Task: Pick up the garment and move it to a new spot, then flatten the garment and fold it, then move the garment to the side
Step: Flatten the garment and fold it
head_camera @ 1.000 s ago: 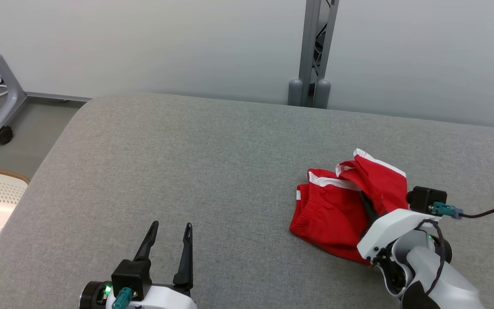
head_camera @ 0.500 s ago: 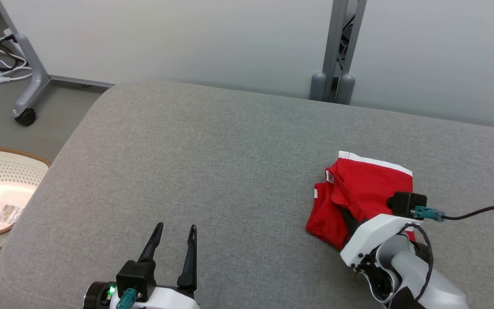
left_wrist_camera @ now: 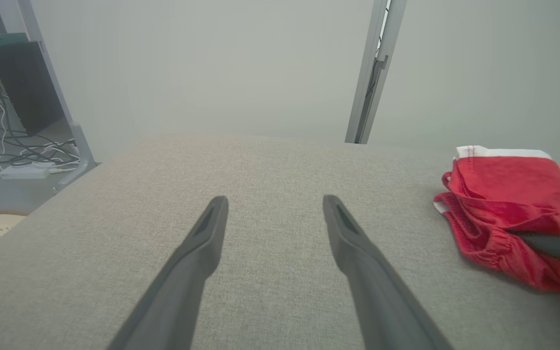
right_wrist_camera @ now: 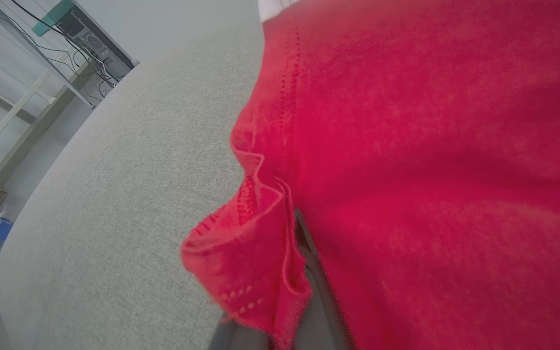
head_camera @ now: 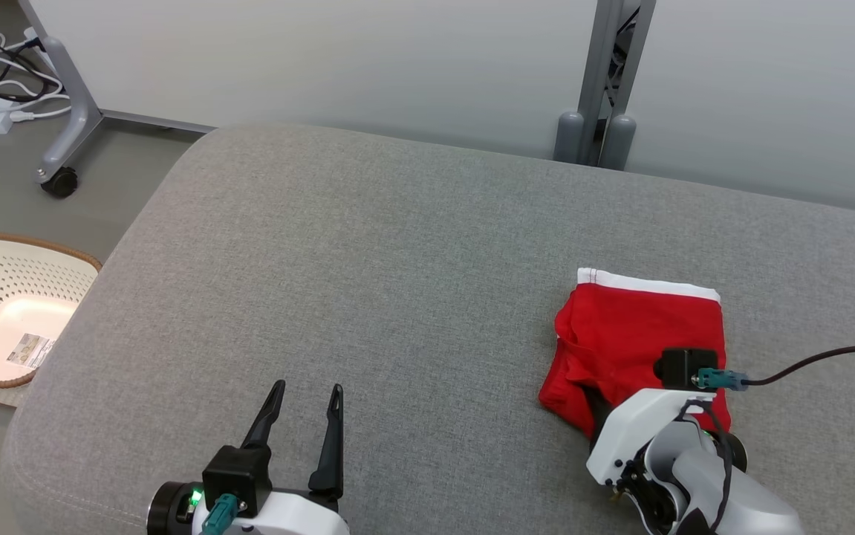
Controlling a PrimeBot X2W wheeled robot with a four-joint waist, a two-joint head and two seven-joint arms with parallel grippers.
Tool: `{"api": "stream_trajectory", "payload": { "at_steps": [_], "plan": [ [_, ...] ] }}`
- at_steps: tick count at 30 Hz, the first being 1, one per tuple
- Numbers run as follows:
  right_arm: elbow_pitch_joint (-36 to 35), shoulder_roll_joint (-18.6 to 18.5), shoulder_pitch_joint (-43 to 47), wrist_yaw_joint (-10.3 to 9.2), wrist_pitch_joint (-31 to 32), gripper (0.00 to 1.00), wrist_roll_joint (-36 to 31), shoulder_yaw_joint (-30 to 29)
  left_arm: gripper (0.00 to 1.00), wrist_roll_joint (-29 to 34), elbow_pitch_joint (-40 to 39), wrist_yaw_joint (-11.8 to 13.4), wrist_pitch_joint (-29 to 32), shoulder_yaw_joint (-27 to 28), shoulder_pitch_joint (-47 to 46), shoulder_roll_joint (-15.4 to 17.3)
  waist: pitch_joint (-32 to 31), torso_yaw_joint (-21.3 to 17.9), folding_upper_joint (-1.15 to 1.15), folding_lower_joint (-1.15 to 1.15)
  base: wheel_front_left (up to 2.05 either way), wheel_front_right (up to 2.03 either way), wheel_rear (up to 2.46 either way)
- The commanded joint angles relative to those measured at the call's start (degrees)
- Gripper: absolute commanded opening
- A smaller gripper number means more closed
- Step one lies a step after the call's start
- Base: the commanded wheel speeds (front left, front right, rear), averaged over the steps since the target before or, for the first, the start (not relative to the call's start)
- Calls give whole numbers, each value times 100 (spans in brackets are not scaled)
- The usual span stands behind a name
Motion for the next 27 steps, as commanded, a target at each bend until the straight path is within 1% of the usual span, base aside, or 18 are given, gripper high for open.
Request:
{"api": "stream_trajectory", "payload": {
  "at_steps": [1, 5, 8, 16, 19, 23, 25, 27],
  "plan": [
    [46, -29, -53, -3, -33, 100, 63, -2, 100, -27, -6, 1, -15, -6, -107, 26, 19, 18, 0, 0, 0, 0, 0],
    [-43, -27, -103, -3, -47, 100, 189, 160, 100, -47, 0, 23, -14, 3, -121, 26, 34, 32, 0, 0, 0, 0, 0],
    [-253, -26, -94, -3, -24, 100, 321, 376, 100, -43, 25, 33, -14, 31, -88, 27, -17, 11, 0, 0, 0, 0, 0],
    [-1193, -36, 132, -3, 322, 100, 880, 955, 100, -10, 43, 37, -14, 84, 8, 26, -231, -150, 0, 0, 0, 0, 0],
    [-1281, -37, 68, -3, 220, 100, 1025, 994, 100, 18, 41, 40, -14, 127, 54, 26, -332, -267, 0, 0, 0, 0, 0],
    [-1203, -41, -131, -3, -17, 100, 1074, 842, 100, 50, -22, 19, -15, 197, 83, 26, -394, -487, 0, 0, 0, 0, 0],
    [-1152, -167, -241, -3, -168, 100, 966, 747, 100, 61, -76, 13, -14, 238, 70, 26, -424, -624, 0, 0, 0, 0, 0],
    [-1103, -391, -369, -3, -289, 100, 723, 661, 100, 66, -157, 18, -15, 288, 38, 25, -454, -766, 0, 0, 0, 0, 0]
  ]
}}
